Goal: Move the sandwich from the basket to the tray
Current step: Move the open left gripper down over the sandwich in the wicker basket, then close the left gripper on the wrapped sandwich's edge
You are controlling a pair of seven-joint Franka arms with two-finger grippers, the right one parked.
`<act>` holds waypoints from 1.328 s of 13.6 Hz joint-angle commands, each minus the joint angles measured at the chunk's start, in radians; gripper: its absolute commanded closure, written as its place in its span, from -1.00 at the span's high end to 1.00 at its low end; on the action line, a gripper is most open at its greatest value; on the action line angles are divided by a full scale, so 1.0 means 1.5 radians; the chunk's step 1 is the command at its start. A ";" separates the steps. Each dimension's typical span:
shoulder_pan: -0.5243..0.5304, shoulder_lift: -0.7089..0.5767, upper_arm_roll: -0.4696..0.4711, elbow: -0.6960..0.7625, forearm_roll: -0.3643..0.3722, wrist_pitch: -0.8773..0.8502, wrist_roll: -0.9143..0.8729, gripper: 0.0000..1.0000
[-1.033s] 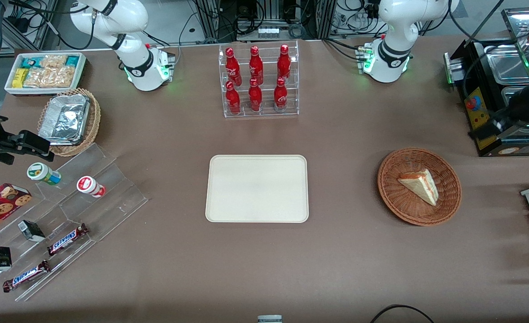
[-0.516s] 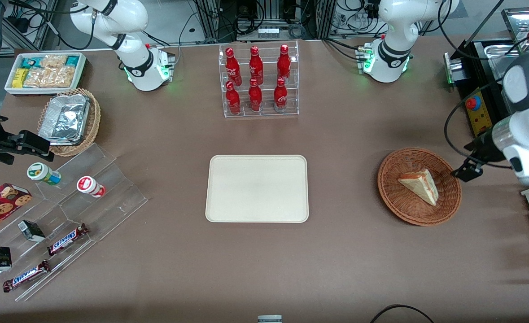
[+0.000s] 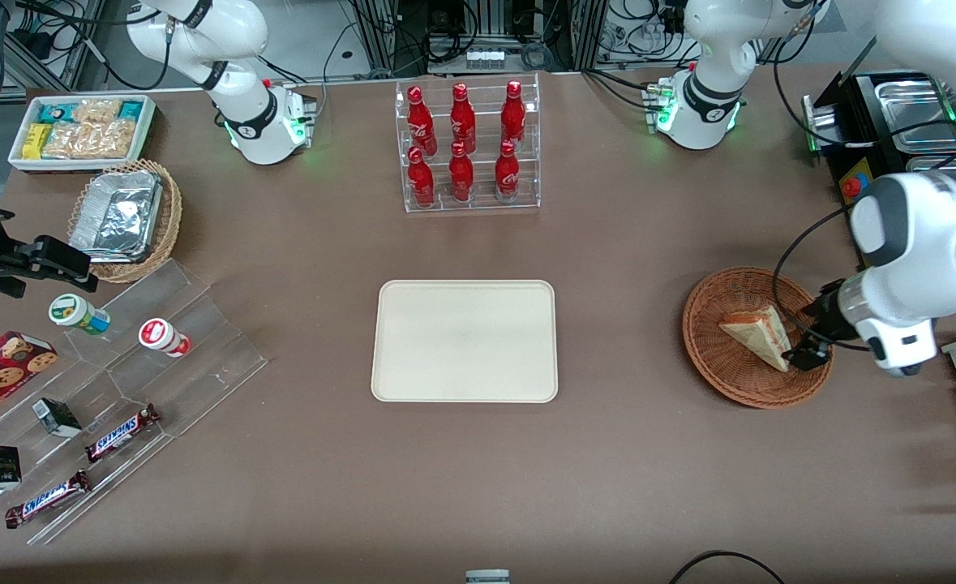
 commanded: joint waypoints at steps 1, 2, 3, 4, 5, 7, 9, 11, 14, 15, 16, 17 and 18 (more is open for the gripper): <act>-0.008 0.020 0.001 -0.020 0.035 0.040 -0.047 1.00; -0.008 0.022 0.001 -0.036 0.035 0.060 -0.051 1.00; -0.008 0.024 0.001 -0.046 0.037 0.064 -0.051 1.00; -0.006 0.023 0.002 -0.051 0.045 0.063 -0.051 1.00; -0.004 0.020 0.002 -0.060 0.048 0.064 -0.052 1.00; -0.005 0.018 0.007 -0.074 0.048 0.064 -0.052 1.00; -0.005 0.018 0.007 -0.082 0.048 0.066 -0.053 1.00; -0.005 0.016 0.007 -0.098 0.049 0.070 -0.053 1.00; -0.003 0.014 0.007 -0.120 0.049 0.086 -0.053 1.00; -0.004 0.016 0.007 -0.119 0.049 0.086 -0.053 1.00; -0.005 0.016 0.007 -0.120 0.049 0.086 -0.053 1.00; -0.005 0.016 0.007 -0.124 0.049 0.086 -0.053 1.00; -0.005 0.016 0.007 -0.124 0.048 0.086 -0.053 0.76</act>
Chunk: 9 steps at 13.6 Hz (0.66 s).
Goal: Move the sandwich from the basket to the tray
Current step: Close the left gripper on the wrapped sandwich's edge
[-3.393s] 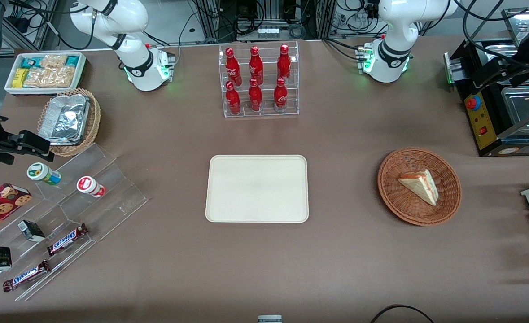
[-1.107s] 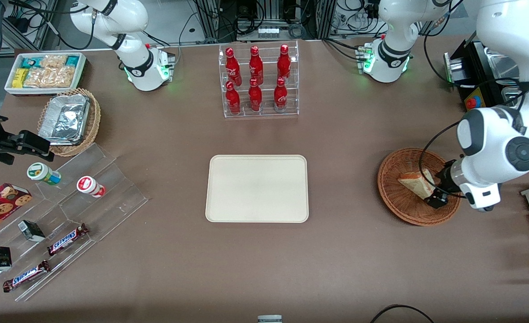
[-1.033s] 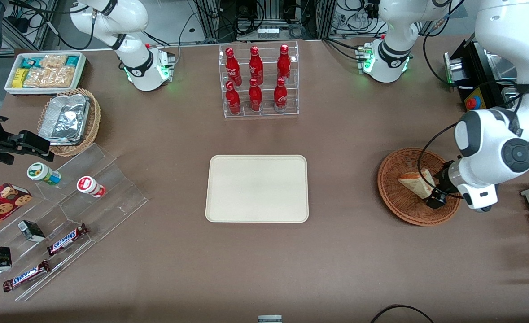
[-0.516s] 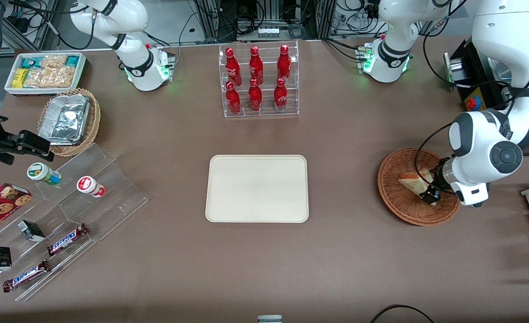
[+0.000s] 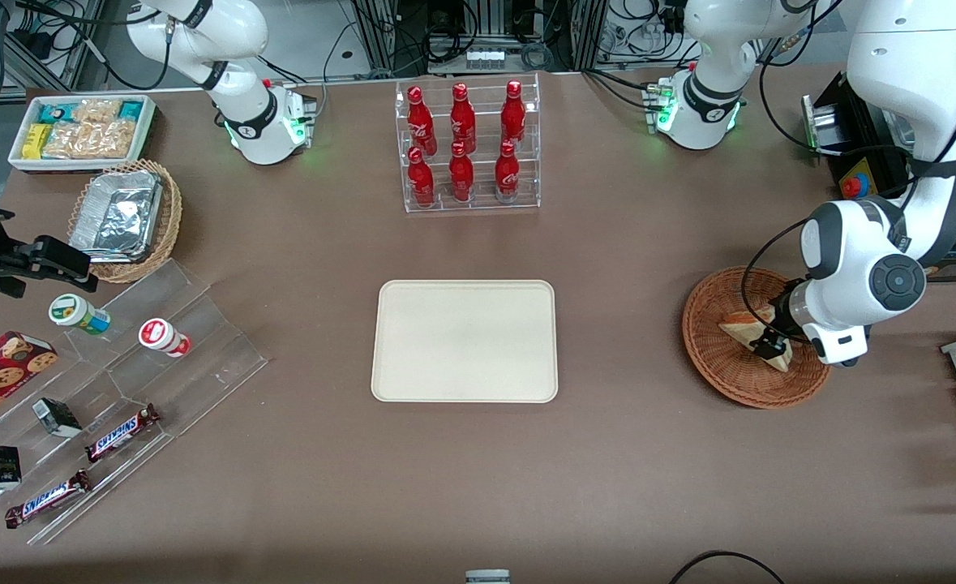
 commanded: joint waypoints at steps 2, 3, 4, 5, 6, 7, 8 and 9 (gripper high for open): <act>-0.002 -0.015 0.002 -0.015 0.010 0.010 -0.015 -0.35; -0.005 -0.014 0.002 -0.012 0.010 0.008 -0.015 -0.58; -0.005 -0.014 0.002 -0.011 0.010 0.006 -0.014 -0.76; -0.005 -0.015 0.002 -0.012 0.010 0.005 -0.014 -0.86; -0.006 -0.017 0.001 -0.011 0.010 0.002 -0.013 -0.86; -0.006 -0.019 0.002 -0.002 0.010 -0.012 -0.011 -0.86; -0.008 -0.025 0.001 0.013 0.012 -0.043 -0.004 -0.86; -0.014 -0.038 0.001 0.030 0.014 -0.084 0.006 -0.86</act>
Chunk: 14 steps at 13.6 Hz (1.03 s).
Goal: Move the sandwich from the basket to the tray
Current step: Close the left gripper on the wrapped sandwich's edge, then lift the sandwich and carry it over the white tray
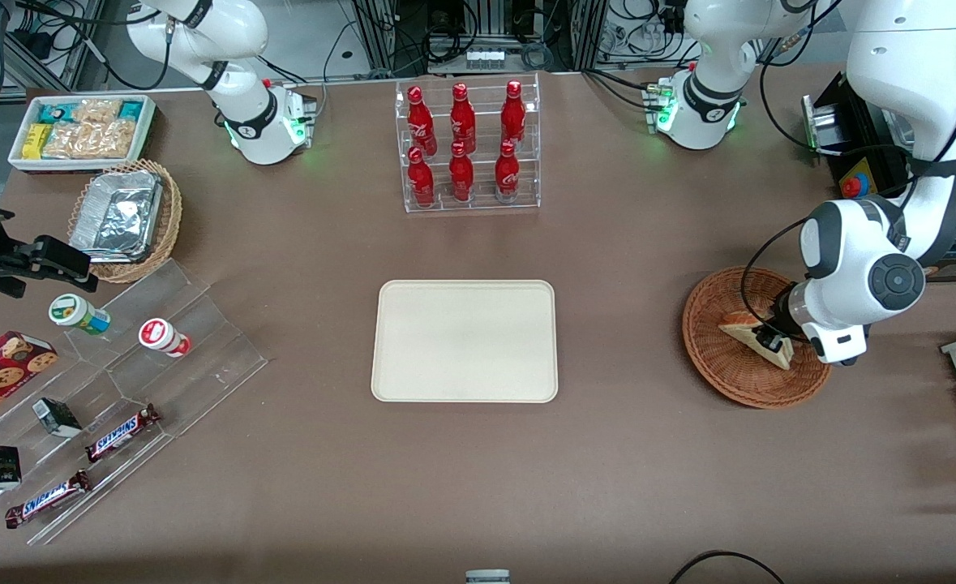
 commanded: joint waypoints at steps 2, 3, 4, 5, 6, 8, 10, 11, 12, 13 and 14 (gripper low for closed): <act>-0.031 -0.069 0.002 0.065 0.034 -0.173 0.036 -0.86; -0.046 -0.078 0.001 0.095 0.037 -0.226 0.047 -0.85; -0.068 -0.083 0.000 0.127 0.039 -0.268 0.056 -0.80; -0.092 -0.083 -0.001 0.165 0.039 -0.309 0.058 -0.79; -0.117 -0.082 -0.004 0.197 0.038 -0.338 0.056 -0.80; -0.176 -0.082 -0.006 0.242 0.026 -0.363 0.045 -0.80; -0.235 -0.080 -0.006 0.263 0.025 -0.360 0.044 -0.80; -0.259 -0.077 -0.006 0.270 0.022 -0.354 0.044 -0.81; -0.280 -0.071 -0.006 0.279 0.009 -0.337 0.044 -0.81; -0.306 -0.059 -0.006 0.281 0.002 -0.300 0.043 -0.81; -0.334 -0.048 -0.006 0.282 0.003 -0.265 0.041 -0.81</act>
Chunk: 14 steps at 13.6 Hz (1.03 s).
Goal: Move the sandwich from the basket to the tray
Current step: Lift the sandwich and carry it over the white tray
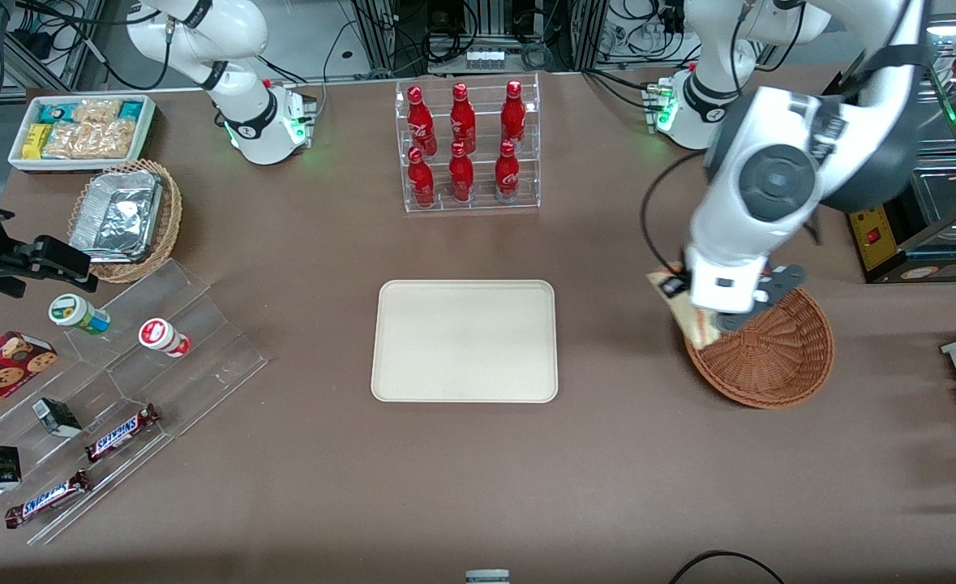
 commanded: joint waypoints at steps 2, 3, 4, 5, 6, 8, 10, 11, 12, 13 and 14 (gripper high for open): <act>-0.097 0.069 0.010 0.027 -0.002 0.083 -0.003 -0.81; -0.124 0.091 0.010 0.027 0.002 0.120 -0.002 -0.81; -0.151 0.111 0.010 0.027 0.003 0.154 -0.002 -0.81; -0.170 0.132 0.010 0.028 0.003 0.174 -0.004 -0.81; -0.188 0.148 0.010 0.032 0.003 0.182 -0.004 -0.81; -0.209 0.174 0.010 0.036 0.004 0.195 -0.002 -0.81; -0.223 0.204 0.010 0.036 0.015 0.230 0.004 -0.79; -0.234 0.224 0.010 0.036 0.036 0.236 0.002 -0.79; -0.234 0.239 0.010 0.036 0.051 0.239 -0.002 -0.79; -0.235 0.250 0.010 0.037 0.053 0.251 -0.002 -0.79; -0.234 0.259 0.010 0.036 0.053 0.273 0.004 -0.79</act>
